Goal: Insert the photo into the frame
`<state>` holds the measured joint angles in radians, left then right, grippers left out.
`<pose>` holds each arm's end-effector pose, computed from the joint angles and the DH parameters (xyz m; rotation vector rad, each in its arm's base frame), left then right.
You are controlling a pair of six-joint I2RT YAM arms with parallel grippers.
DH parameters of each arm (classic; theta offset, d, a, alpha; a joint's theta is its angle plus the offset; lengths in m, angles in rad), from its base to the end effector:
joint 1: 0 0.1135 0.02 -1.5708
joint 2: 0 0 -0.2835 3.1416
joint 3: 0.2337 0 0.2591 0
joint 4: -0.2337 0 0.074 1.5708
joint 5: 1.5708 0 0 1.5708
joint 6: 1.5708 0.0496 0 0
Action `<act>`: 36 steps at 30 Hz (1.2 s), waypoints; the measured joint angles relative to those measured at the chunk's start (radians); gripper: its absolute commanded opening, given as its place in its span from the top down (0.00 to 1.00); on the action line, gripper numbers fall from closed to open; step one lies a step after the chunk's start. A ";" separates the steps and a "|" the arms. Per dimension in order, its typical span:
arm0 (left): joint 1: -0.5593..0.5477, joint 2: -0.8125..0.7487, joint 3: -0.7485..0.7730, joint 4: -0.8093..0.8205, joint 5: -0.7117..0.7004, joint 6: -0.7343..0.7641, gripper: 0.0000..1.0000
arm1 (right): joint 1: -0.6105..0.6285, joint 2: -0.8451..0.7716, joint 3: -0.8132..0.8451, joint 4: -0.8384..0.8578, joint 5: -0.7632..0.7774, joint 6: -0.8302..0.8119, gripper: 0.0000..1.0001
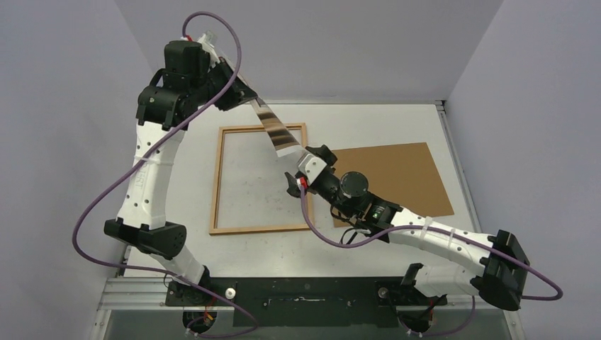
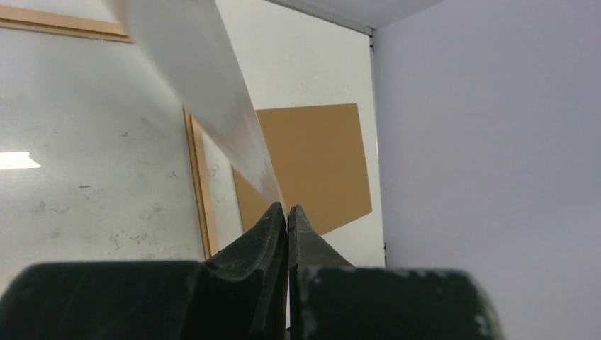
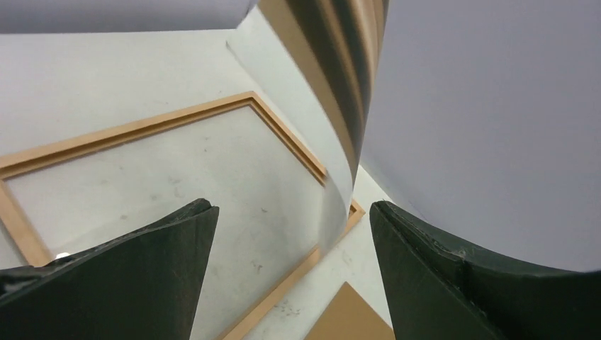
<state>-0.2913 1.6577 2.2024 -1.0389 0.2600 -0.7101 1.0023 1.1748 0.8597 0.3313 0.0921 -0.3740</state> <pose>0.3186 -0.1088 0.5200 -0.2842 2.1491 -0.8674 0.1612 0.2438 0.3560 -0.9394 1.2582 0.4238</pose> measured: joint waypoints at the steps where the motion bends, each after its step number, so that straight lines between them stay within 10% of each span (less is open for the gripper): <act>1: 0.008 -0.006 0.000 0.006 0.007 -0.015 1.00 | 0.000 0.009 -0.008 0.021 0.003 -0.018 0.19; 15: 0.080 -0.027 -0.065 0.067 0.124 -0.137 1.00 | -0.153 0.189 -0.040 0.235 -0.108 -0.086 0.25; 30: 0.143 -0.101 -0.158 0.157 0.203 -0.214 1.00 | -0.228 0.225 -0.040 0.377 -0.243 0.132 0.92; 36: 0.150 -0.138 -0.235 0.248 0.229 -0.257 1.00 | -0.229 0.225 -0.035 0.375 -0.262 0.166 0.88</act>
<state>-0.1410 1.5200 1.9678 -0.7906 0.4889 -0.9668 0.7731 1.4002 0.8242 0.7067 -0.1699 -0.2077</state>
